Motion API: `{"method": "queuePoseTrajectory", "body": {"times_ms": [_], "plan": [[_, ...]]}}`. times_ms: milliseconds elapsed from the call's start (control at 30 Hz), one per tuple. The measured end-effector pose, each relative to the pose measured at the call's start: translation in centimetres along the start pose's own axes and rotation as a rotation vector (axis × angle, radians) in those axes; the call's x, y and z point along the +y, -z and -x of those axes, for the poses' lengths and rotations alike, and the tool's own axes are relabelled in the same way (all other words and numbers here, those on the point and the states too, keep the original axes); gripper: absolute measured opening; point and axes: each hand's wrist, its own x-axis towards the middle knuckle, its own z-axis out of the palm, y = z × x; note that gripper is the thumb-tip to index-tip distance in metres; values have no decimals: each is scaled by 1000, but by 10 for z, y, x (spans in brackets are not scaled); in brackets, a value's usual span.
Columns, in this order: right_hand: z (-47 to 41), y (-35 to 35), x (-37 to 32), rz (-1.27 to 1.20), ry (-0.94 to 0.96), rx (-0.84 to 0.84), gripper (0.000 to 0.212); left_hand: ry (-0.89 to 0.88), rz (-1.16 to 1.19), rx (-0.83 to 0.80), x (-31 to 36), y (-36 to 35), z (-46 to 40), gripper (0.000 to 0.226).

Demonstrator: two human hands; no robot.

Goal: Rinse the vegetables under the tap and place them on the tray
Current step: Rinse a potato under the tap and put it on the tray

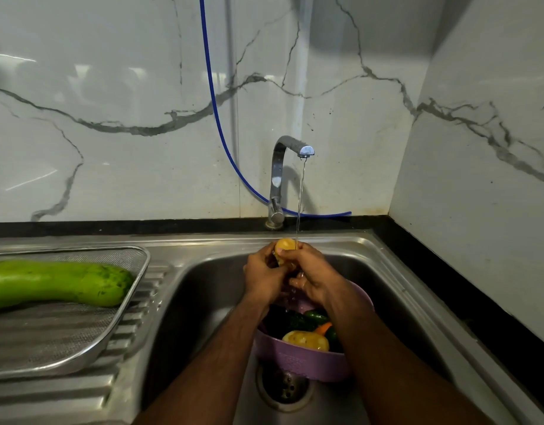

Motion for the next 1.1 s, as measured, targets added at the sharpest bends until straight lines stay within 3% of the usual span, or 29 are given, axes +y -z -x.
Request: {"method": "queuePoseTrajectory", "body": {"times_ms": [200, 367, 500, 633, 800, 967, 1100], "plan": [[-2, -3, 5, 162, 120, 127, 34, 55, 62, -41, 4, 3, 2, 42], [0, 4, -3, 80, 79, 129, 34, 174, 201, -125, 7, 5, 3, 44], [6, 10, -6, -66, 16, 92, 18, 239, 311, -52, 7, 4, 0, 32], [10, 6, -9, -108, -24, 30, 26, 172, 287, 23, 9, 3, -2, 29], [6, 2, -6, 183, 4, 118, 29, 48, 204, 80, 6, 3, -5, 30], [2, 4, -6, -6, -26, 141, 29, -53, -28, -32, 3, -1, -4, 59], [6, 6, -6, -143, -116, 49, 36, -84, -87, 0, -1, -1, -5, 59]]}}
